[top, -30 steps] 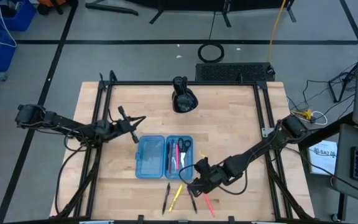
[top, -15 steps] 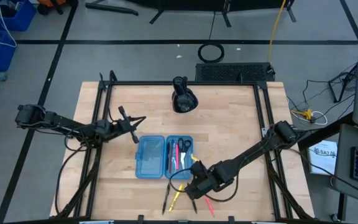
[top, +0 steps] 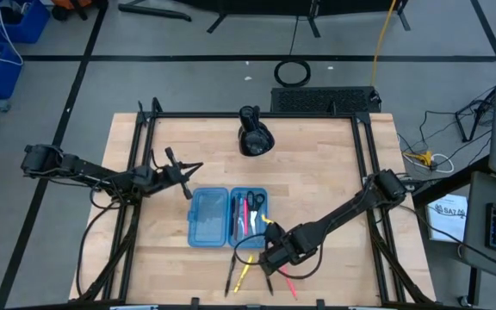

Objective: Pick & place school supplies into a supply box
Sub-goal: Put the pink pencil into the blue supply box

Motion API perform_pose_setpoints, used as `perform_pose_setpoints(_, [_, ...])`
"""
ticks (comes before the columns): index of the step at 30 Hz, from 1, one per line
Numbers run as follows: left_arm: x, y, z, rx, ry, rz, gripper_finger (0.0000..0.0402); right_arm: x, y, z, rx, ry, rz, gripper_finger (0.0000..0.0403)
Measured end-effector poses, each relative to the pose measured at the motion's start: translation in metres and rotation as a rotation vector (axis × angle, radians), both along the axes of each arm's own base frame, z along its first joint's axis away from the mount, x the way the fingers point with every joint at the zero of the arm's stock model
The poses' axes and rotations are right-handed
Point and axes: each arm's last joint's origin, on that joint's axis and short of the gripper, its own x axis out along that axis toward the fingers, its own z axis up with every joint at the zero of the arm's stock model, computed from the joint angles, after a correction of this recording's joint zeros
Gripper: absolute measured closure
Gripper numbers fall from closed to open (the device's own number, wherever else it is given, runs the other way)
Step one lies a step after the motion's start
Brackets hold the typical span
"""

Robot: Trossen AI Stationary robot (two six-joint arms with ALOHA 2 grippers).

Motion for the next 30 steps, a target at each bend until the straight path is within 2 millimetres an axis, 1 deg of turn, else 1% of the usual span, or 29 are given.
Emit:
perform_pose_setpoints(4, [0.0,0.0,0.0,-0.01,-0.004,0.0,0.0394,0.0,-0.006,0.0,-0.015,0.023,-0.014,0.0257])
perform_pose_setpoints(9, [0.0,0.0,-0.001,-0.015,-0.001,0.0,0.0394,0.004,-0.011,-0.007,-0.03,0.041,-0.008,0.0245])
perform_pose_setpoints(14, [0.0,0.0,-0.002,-0.026,0.005,0.0,0.0394,0.01,-0.009,-0.031,-0.002,0.093,0.012,0.0241])
perform_pose_setpoints(16, [0.0,0.0,-0.002,-0.028,0.011,0.0,0.0394,0.011,-0.008,-0.037,0.008,0.115,0.009,0.0241])
perform_pose_setpoints(20, [0.0,0.0,-0.002,-0.033,0.009,0.0,0.0394,0.011,-0.008,-0.043,0.002,0.144,0.014,0.0246])
perform_pose_setpoints(23, [0.0,0.0,-0.003,-0.033,0.012,0.0,0.0394,0.011,-0.008,-0.044,-0.004,0.145,0.023,0.0254])
perform_pose_setpoints(27, [0.0,0.0,-0.003,-0.034,0.015,0.0,0.0394,0.011,-0.009,-0.045,-0.043,0.132,0.029,0.0273])
perform_pose_setpoints(30, [0.0,0.0,-0.003,-0.035,0.015,0.0,0.0394,0.011,-0.009,-0.05,-0.059,0.149,0.049,0.0292])
